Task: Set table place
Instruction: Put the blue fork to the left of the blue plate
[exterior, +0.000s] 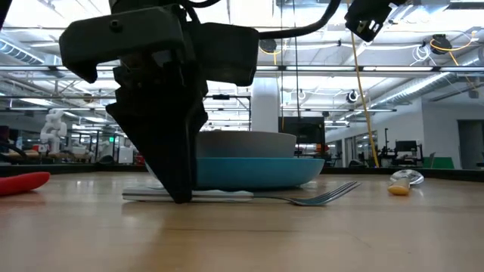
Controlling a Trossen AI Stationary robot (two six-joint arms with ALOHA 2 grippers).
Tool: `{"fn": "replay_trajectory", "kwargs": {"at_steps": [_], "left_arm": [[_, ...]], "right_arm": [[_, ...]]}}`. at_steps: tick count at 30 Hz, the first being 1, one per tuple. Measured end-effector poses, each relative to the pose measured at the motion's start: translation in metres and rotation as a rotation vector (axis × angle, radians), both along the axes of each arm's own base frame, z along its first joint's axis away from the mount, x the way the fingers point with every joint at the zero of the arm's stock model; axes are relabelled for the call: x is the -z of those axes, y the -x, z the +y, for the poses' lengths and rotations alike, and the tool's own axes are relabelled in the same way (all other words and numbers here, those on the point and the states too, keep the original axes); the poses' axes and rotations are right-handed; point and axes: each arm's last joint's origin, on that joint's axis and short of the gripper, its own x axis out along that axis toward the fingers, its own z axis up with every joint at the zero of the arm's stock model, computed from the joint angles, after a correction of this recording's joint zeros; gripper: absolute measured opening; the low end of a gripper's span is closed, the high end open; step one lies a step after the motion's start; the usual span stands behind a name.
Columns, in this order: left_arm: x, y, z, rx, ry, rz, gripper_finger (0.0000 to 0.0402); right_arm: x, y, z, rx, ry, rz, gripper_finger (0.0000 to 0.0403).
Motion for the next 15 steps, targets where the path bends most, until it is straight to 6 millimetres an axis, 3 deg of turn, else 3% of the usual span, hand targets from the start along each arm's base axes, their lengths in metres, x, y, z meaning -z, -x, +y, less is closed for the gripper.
{"fn": "replay_trajectory", "kwargs": {"at_steps": [15], "left_arm": [[0.0041, -0.001, -0.0001, -0.004, -0.003, 0.007, 0.014]], "right_arm": [[0.0001, 0.0, 0.0, 0.0, 0.0, 0.001, 0.0045]]}}
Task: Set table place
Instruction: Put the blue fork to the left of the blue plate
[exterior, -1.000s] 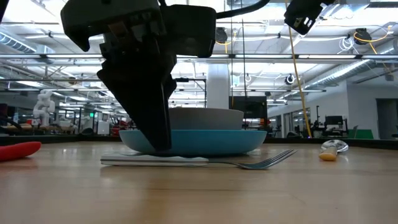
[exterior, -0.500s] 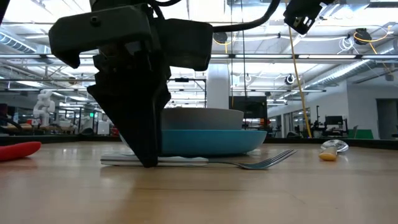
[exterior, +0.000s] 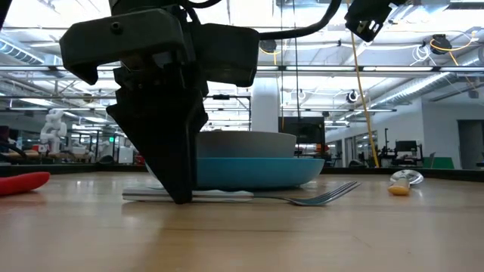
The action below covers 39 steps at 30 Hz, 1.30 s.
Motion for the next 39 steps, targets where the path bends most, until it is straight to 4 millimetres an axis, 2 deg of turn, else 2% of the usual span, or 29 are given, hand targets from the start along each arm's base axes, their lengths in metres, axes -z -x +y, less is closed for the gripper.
{"fn": "replay_trajectory", "kwargs": {"at_steps": [7, 17, 20, 27, 33, 39], "left_arm": [[0.0004, 0.0001, -0.0001, -0.003, 0.003, 0.002, 0.0134], [0.0011, 0.0003, 0.0006, 0.006, -0.003, 0.007, 0.0029], [0.0009, 0.0003, 0.0004, 0.01, 0.003, 0.009, 0.001], [0.0011, 0.0001, 0.0001, 0.011, 0.018, 0.011, 0.0025], [0.001, 0.0001, -0.0004, 0.015, 0.025, 0.012, 0.0007], [0.0011, 0.0003, -0.0008, 0.011, 0.027, 0.013, 0.0017]], "right_arm": [[0.0, 0.0, 0.0, 0.0, 0.0, 0.0, 0.0045], [0.0, 0.0, 0.0, 0.0, 0.0, 0.0, 0.0045], [0.0, 0.0, 0.0, 0.0, 0.0, 0.0, 0.0045], [0.0, 0.0, 0.0, 0.0, 0.0, 0.0, 0.0045], [-0.0001, 0.0, 0.0, 0.0, 0.0, -0.001, 0.0045], [-0.0001, -0.0001, 0.0, 0.0, 0.0, -0.001, 0.0045]]}}
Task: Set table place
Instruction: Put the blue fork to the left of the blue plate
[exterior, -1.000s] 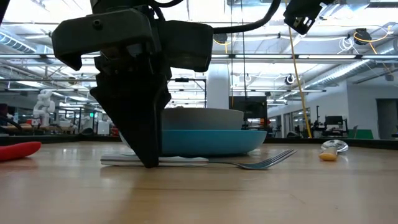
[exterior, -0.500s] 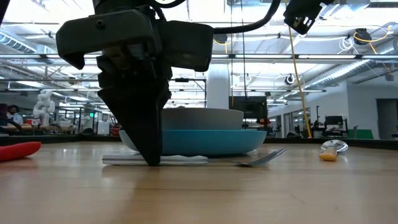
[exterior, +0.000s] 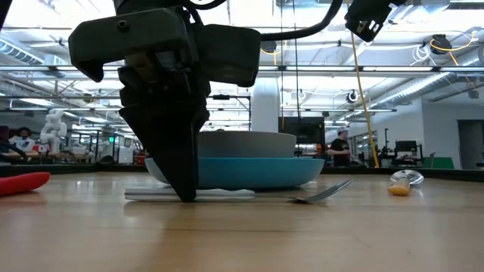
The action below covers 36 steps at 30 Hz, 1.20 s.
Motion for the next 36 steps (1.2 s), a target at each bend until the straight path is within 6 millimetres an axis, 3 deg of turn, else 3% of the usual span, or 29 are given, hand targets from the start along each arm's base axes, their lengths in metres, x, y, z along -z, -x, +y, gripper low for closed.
{"fn": "replay_trajectory", "kwargs": {"at_steps": [19, 36], "left_arm": [[-0.015, 0.001, -0.019, 0.017, -0.009, 0.013, 0.0013], [-0.016, 0.003, -0.018, -0.037, -0.017, 0.026, 0.001]], "right_arm": [[-0.002, -0.002, 0.0, -0.002, 0.0, -0.029, 0.0045], [-0.003, -0.003, 0.0, -0.007, 0.004, -0.047, 0.0045]]}}
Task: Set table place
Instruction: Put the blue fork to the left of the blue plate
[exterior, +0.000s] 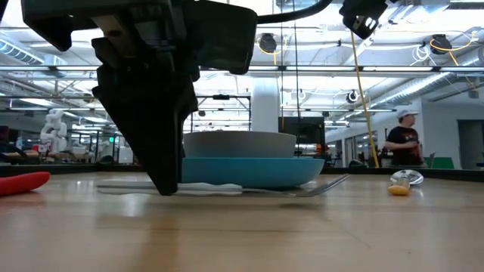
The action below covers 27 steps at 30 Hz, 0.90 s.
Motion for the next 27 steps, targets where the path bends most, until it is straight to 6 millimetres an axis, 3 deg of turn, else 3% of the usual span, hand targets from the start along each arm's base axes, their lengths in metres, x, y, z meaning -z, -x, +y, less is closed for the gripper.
{"fn": "replay_trajectory", "kwargs": {"at_steps": [8, 16, 27], "left_arm": [[-0.004, 0.001, -0.002, -0.02, -0.002, 0.016, 0.0008], [-0.038, -0.002, -0.006, -0.035, -0.077, 0.02, 0.0006], [-0.075, 0.009, 0.0, -0.152, -0.17, 0.147, 0.0009]], "right_arm": [[0.0, 0.0, 0.0, -0.006, 0.008, -0.009, 0.0045], [0.0, 0.0, 0.0, -0.007, 0.008, -0.008, 0.0045], [0.0, 0.0, 0.0, -0.011, 0.015, 0.0, 0.0045]]}}
